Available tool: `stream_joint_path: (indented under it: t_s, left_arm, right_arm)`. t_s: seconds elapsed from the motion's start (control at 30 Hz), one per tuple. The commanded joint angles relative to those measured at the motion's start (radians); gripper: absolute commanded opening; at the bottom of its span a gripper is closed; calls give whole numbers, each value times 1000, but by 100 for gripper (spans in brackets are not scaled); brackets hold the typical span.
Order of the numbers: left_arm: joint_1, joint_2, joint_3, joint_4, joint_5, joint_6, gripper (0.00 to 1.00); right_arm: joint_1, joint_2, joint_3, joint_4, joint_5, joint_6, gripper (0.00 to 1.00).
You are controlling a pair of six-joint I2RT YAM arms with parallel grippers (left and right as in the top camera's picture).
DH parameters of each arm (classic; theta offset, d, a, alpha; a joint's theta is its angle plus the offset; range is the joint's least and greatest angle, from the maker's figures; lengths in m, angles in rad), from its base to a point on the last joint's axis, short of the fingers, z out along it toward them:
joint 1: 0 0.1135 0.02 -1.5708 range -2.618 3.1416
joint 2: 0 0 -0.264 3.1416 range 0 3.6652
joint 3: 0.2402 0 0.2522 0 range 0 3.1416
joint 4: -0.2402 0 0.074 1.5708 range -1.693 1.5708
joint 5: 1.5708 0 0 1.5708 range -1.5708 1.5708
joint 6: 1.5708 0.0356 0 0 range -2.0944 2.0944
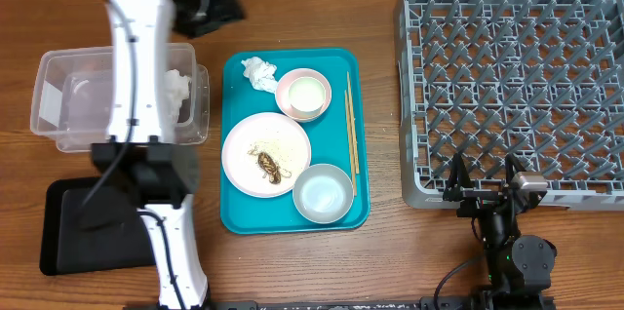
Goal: Sort waste into correct bins and load items into the dishwasher
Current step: 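Carry the tissue left and release it into the clear bin, then return the left gripper to the remaining tissue and grasp it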
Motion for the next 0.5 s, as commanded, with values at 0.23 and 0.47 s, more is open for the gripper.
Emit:
stream_joint_path:
  t_s: [0.23, 0.47]
  left_arm:
    - [-142, -3, 4, 56, -476, -287, 67]
    - [-141, 83, 3, 75, -394, -317, 62]
  right_arm:
    - [-5, -12, -11, 6, 10, -4, 100]
    - [-5, -12, -11, 6, 10, -4, 100]
